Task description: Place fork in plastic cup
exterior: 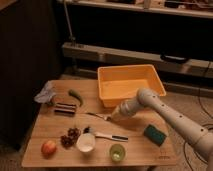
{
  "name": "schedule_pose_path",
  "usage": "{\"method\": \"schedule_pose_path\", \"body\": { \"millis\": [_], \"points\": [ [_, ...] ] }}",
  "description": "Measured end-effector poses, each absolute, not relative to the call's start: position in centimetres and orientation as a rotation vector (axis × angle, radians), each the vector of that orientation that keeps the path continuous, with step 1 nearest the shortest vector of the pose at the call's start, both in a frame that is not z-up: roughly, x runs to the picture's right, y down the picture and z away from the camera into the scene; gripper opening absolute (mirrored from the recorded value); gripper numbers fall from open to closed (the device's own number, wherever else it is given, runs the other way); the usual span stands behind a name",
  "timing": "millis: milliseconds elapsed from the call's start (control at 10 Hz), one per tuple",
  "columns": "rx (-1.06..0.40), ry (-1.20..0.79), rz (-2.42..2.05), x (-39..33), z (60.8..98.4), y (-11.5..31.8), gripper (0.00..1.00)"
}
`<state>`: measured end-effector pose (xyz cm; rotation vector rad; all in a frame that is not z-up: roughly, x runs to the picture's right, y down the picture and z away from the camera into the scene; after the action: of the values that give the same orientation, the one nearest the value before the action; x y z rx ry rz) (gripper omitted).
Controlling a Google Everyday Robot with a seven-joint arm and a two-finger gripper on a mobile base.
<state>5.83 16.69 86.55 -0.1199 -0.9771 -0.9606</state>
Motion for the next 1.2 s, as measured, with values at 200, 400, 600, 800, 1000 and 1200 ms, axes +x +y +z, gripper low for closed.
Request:
{"method": "schedule_pose_path", "body": {
  "millis": [200, 400, 600, 800, 1000, 1200],
  "points": [
    [-0.115, -0.98, -0.959, 6.1, 86.5, 16.8, 0.02],
    [-0.088, -0.996, -0.958, 6.6, 85.2, 16.5, 0.02],
    [-0.019, -1.017, -0.936, 7.6, 83.3, 15.3, 0.02],
    [0.062, -1.028, -0.92, 9.8, 80.5, 13.2, 0.02],
    [0.144, -1.029, -0.925, 13.0, 76.9, 11.2, 0.02],
    [0.194, -1.019, -0.955, 15.5, 74.2, 10.3, 0.02]
  ]
}}
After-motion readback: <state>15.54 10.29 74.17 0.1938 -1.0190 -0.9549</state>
